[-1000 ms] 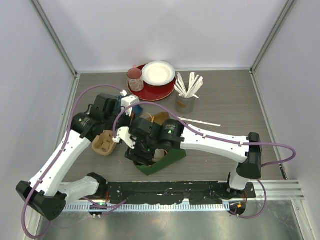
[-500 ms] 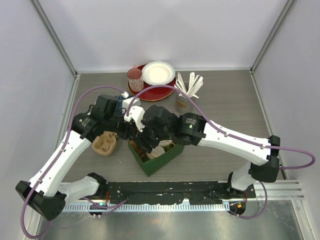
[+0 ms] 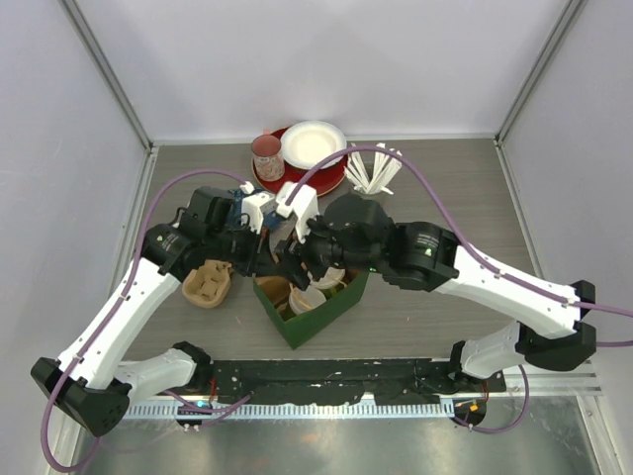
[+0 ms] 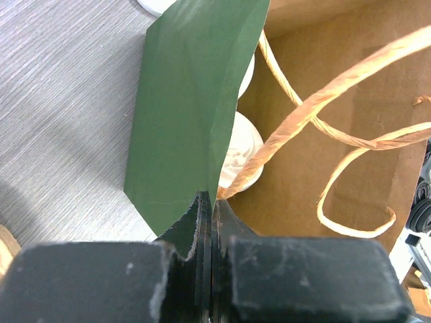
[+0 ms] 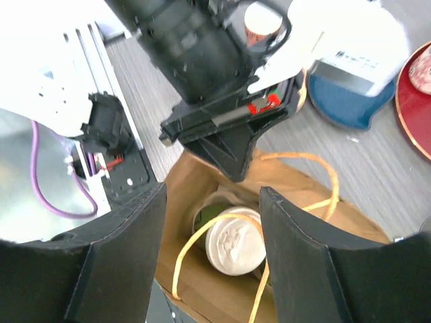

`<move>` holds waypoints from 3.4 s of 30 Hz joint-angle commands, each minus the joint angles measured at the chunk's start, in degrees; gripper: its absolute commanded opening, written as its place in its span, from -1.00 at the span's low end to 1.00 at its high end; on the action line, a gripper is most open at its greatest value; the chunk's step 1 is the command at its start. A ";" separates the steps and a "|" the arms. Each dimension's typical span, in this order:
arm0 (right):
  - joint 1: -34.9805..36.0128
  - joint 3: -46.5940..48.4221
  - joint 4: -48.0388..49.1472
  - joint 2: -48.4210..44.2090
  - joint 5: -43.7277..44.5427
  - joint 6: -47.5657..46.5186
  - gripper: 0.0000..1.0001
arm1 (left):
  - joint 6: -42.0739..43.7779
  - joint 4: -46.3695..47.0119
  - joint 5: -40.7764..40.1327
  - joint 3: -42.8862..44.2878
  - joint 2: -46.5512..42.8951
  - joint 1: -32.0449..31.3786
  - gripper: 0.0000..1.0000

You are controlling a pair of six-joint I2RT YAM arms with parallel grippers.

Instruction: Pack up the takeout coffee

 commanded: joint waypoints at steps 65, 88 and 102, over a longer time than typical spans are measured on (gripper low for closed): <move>-26.70 -0.27 -8.44 -7.91 17.01 12.14 0.44 | 4.92 1.72 -6.58 10.28 -2.92 0.36 0.62; -41.64 -7.74 -15.47 -10.11 13.43 3.98 0.68 | 2.47 2.94 -7.80 11.34 -10.56 12.30 0.90; -67.66 -19.96 -12.40 4.54 -28.51 -31.27 0.52 | 0.61 4.62 -11.85 3.96 -16.36 19.43 0.89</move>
